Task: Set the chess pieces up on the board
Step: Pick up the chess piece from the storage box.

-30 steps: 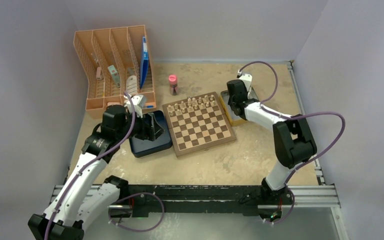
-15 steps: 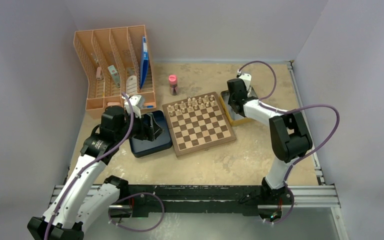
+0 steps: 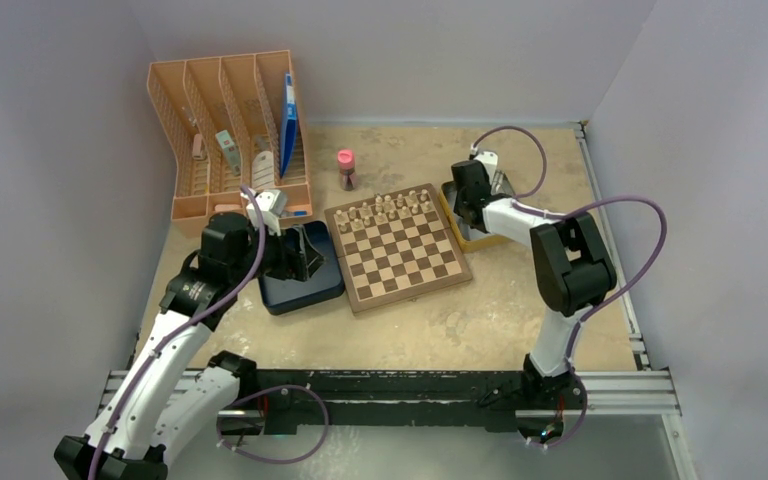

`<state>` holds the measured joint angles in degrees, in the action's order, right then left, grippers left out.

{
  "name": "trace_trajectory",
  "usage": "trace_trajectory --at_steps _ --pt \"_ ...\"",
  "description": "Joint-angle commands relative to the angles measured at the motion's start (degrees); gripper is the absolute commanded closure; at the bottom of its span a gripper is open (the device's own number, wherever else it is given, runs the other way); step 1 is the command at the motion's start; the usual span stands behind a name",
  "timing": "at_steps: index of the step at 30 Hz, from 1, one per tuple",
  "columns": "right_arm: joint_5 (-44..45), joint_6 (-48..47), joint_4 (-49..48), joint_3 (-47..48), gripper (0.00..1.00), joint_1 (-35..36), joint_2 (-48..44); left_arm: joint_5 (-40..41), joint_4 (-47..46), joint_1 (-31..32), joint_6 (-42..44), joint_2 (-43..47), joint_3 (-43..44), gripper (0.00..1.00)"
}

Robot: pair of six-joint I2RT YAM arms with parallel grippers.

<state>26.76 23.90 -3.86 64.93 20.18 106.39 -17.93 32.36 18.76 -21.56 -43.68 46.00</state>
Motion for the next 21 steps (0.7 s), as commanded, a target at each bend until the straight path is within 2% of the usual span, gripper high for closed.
trace_trajectory --at_steps 1,7,16,21 --pt "-0.1 -1.0 -1.2 2.3 0.78 -0.4 -0.7 1.6 -0.5 -0.3 -1.2 1.2 0.1 0.23" --pt "1.4 -0.7 -0.7 2.5 0.84 -0.4 -1.7 2.3 -0.4 -0.3 -1.3 0.9 0.1 0.23" --pt "4.7 0.1 2.6 2.3 0.86 -0.3 -6.4 1.5 -0.6 -0.3 -1.2 0.7 0.1 0.23" --pt "3.2 -0.1 3.0 1.3 0.87 -0.1 -9.0 -0.1 -1.0 -0.3 -0.7 0.6 0.1 0.22"
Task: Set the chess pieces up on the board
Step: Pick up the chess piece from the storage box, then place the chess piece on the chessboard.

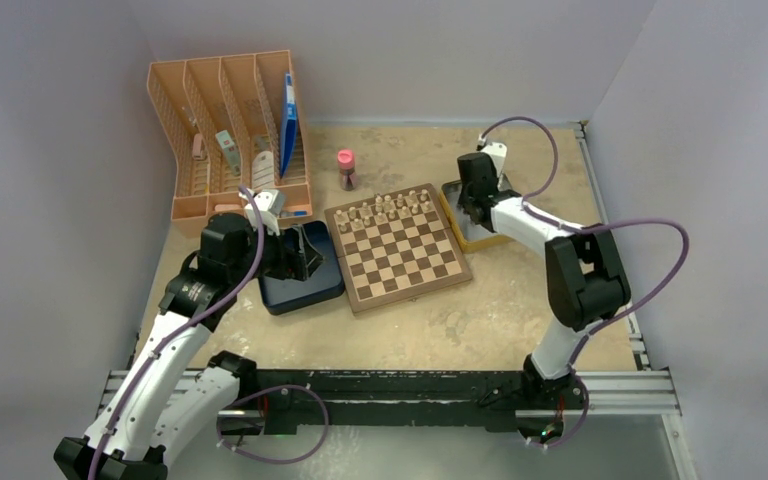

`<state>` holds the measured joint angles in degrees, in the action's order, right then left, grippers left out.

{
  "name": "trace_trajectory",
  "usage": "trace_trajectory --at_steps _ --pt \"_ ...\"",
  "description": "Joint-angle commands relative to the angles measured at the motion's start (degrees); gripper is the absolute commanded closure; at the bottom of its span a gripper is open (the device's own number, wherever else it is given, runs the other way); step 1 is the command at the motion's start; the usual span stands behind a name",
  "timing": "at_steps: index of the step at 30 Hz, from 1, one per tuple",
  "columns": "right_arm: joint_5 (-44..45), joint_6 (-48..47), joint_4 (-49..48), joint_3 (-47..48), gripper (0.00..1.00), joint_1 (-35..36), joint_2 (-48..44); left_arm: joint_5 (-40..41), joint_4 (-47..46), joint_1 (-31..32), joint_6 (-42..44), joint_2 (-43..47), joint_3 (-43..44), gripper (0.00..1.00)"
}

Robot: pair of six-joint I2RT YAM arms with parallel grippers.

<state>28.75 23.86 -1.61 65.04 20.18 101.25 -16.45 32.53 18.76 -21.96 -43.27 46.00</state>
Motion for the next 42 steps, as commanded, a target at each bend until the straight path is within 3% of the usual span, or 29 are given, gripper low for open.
trace_trajectory --at_steps 1,11,17,22,27,42 --pt "1.3 -0.1 1.1 1.3 0.87 -0.1 -4.2 -1.6 -1.2 -0.3 -0.3 0.1 0.1 0.22" --pt "-0.9 0.8 6.5 -0.1 0.87 2.8 -13.6 -0.5 -0.9 -0.3 -0.7 -0.8 0.3 0.21" --pt "-2.8 2.3 8.5 -2.1 0.87 8.6 -18.8 1.7 0.0 -0.3 -1.4 -0.5 0.6 0.21" --pt "-4.4 5.3 11.4 -3.8 0.87 13.5 -20.6 6.4 1.6 -0.4 -2.4 0.0 1.4 0.21" --pt "-6.5 7.7 11.4 -7.6 0.86 15.7 -21.3 4.8 1.0 -0.3 -2.1 -0.3 0.9 0.21" --pt "-2.6 11.6 5.0 -15.8 0.86 16.1 -19.7 4.1 0.7 -0.4 -1.9 -0.2 0.8 0.21"
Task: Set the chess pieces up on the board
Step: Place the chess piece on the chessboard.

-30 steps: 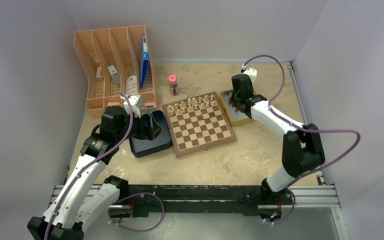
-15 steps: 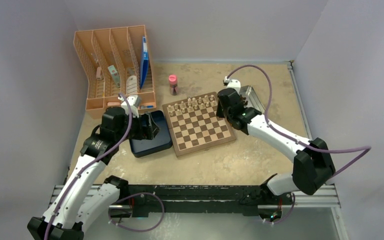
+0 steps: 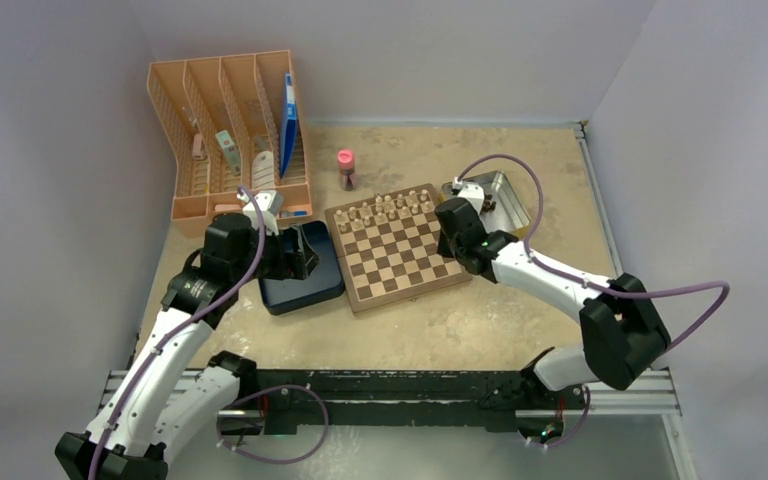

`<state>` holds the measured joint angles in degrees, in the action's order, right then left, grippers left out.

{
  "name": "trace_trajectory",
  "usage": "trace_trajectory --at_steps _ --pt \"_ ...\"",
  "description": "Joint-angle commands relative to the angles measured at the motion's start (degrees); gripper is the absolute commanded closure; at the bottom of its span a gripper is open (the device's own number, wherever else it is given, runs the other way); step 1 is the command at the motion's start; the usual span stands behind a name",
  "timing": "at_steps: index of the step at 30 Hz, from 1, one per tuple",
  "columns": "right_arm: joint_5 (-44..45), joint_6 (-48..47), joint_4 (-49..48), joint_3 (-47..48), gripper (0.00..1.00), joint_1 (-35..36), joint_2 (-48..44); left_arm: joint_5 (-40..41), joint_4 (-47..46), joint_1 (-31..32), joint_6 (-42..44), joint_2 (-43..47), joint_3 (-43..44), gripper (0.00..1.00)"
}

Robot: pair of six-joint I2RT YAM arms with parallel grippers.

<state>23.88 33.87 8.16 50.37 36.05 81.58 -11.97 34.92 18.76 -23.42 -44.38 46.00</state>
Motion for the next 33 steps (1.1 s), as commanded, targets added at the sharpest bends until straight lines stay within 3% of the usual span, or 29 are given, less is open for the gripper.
trace_trajectory --at_steps 1,10,33 --pt "2.8 1.7 -5.1 -1.2 0.86 0.2 0.4 -0.5 -1.7 -0.3 -0.4 0.9 0.8 0.21" --pt "6.2 3.7 -3.5 -0.7 0.86 0.2 3.9 -0.8 -1.8 -0.3 -0.2 0.9 0.7 0.21" --pt "7.5 5.3 -0.6 -2.6 0.84 0.9 1.7 -0.9 -1.8 -0.3 -0.2 0.5 0.7 0.21"
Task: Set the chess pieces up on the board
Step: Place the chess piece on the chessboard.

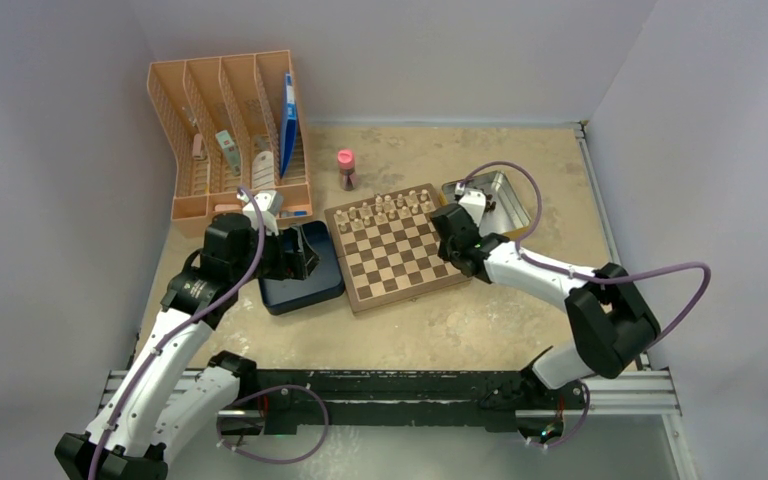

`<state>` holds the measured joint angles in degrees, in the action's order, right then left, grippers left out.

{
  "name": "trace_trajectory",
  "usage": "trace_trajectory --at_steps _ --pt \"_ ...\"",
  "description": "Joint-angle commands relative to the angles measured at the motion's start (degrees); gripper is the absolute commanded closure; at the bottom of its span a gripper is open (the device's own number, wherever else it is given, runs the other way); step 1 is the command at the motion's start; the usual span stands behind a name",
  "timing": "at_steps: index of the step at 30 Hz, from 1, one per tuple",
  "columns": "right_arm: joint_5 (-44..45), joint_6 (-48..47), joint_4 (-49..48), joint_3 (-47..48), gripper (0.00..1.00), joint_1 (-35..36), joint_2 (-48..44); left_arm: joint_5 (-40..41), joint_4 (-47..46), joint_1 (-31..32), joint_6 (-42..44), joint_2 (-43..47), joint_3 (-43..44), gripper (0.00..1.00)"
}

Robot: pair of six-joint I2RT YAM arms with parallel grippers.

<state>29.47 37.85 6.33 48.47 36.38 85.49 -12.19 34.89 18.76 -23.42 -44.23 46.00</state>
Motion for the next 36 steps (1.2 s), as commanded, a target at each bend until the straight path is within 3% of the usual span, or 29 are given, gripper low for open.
trace_trajectory --at_steps 1,21,36 --pt "1.8 1.3 1.5 -0.7 0.84 0.7 -2.5 -0.6 -1.8 -0.3 -0.2 0.3 0.7 0.21" --pt "-1.2 4.9 4.5 -3.0 0.84 11.4 -5.8 -0.7 -1.8 -0.3 -0.3 0.4 0.7 0.21" --pt "2.6 7.4 5.2 -1.8 0.84 13.4 -3.6 -0.7 -1.8 -0.3 -0.3 0.5 0.6 0.21"
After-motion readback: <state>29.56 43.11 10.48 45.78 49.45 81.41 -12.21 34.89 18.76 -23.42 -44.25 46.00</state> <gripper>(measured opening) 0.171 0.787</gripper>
